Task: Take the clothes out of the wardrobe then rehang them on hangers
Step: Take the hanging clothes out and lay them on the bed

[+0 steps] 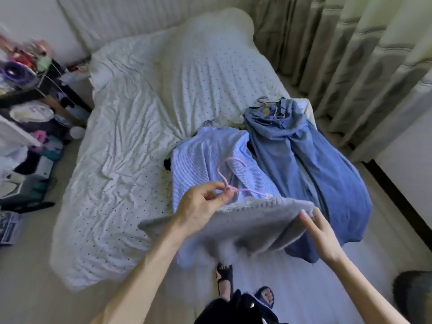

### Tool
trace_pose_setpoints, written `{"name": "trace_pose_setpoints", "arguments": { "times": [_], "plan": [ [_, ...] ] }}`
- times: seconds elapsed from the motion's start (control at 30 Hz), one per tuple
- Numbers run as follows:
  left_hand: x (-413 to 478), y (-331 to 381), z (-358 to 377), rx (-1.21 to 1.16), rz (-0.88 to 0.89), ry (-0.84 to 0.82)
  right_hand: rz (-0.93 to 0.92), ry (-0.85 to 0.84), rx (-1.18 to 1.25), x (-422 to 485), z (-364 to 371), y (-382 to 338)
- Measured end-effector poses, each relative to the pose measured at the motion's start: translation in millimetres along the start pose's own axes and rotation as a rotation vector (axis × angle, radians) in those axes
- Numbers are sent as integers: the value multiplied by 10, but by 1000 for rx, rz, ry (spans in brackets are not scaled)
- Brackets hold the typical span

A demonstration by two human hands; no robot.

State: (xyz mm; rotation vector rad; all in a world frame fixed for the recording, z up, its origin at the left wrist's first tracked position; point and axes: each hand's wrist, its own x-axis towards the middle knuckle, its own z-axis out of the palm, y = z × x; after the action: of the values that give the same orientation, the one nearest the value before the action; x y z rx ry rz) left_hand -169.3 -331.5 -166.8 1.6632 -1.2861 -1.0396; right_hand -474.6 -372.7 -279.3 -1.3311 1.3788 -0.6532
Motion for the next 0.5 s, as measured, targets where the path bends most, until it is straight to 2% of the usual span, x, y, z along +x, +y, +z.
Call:
{"name": "trace_pose_setpoints", "arguments": {
  "times": [0.13,0.3,0.5],
  "plan": [
    [430,316,-360,-27,96,191,69,-221,44,299,124,-156],
    [1087,517,-669,70,147,269,68,-193,-96,738,406,-345],
    [1967,450,-940,108,47,333,67,-163,-176,1295,665,-766]
  ]
}}
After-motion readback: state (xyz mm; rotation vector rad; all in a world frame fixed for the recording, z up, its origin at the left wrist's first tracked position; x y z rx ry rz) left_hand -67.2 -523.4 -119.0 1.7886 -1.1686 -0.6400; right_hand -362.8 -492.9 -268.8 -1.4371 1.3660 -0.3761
